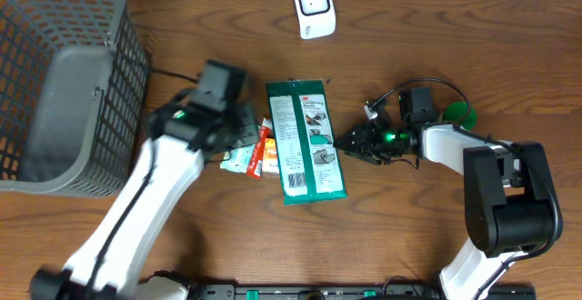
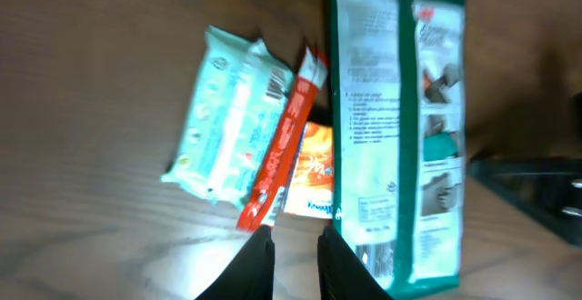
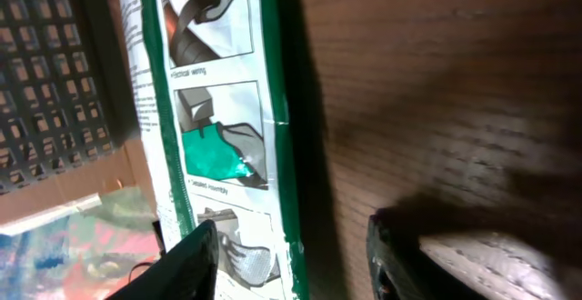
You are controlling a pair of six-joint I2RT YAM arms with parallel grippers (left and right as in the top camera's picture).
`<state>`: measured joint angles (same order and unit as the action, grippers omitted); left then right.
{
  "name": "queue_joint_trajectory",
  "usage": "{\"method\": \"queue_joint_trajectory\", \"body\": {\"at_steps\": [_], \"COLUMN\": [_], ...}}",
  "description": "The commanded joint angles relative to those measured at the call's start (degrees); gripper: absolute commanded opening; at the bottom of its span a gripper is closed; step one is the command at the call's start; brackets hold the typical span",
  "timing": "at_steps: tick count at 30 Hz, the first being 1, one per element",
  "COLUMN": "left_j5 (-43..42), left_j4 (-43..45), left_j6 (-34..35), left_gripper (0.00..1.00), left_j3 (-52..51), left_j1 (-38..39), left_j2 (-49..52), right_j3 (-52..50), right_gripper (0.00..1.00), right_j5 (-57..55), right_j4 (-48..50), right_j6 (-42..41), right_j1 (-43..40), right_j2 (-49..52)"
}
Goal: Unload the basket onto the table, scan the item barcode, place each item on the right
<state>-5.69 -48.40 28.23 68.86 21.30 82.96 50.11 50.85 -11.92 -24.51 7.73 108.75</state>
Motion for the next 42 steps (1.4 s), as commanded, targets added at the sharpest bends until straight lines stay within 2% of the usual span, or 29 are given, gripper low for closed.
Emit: {"method": "queue_joint_trajectory", "body": {"at_steps": [1, 6, 9, 14, 31, 35, 42], "left_j5": [-0.85, -9.35, -9.33, -9.35, -9.51, -7.89, -7.74], "left_j4": [2.05, 5.92, 5.86, 6.03, 8.46, 8.44, 8.46], "left_j6": [-2.32, -5.51, -5.51, -5.53, -5.42, -5.27, -5.27], "left_gripper": [0.08, 0.07, 0.07, 0.07, 0.08, 0.08, 0.08], "left_j3": [-0.74, -0.74, -0.74, -0.74, -1.16, -1.16, -1.16], "left_j1": [0.22, 0.33, 0.33, 0.33, 4.31, 5.07, 5.53], "left_j2": [4.63, 11.69, 15.41, 19.89, 21.66, 21.68, 21.68], "right_j3": [-0.33, -0.33, -0.33, -0.33, -0.35, -0.35, -0.33], "right_gripper": [0.5, 0.54, 0.59, 0.6, 0.61, 0.55, 0.35], "right_j5": [-2.91, -4.55, -5.99, -6.45, -7.02, -3.08, 3.37], "right_j4": [-0.09, -0.09, -0.07, 0.61, 0.57, 1.53, 3.67], "right_j6": [1.46, 1.44, 1.44, 1.42, 1.4, 1.44, 1.51], "right_j1": [-0.5, -0.04, 1.07, 2.49, 5.92, 6.58, 6.56], "right_j2": [0.63, 0.63, 0.63, 0.63, 0.63, 0.63, 0.63]}}
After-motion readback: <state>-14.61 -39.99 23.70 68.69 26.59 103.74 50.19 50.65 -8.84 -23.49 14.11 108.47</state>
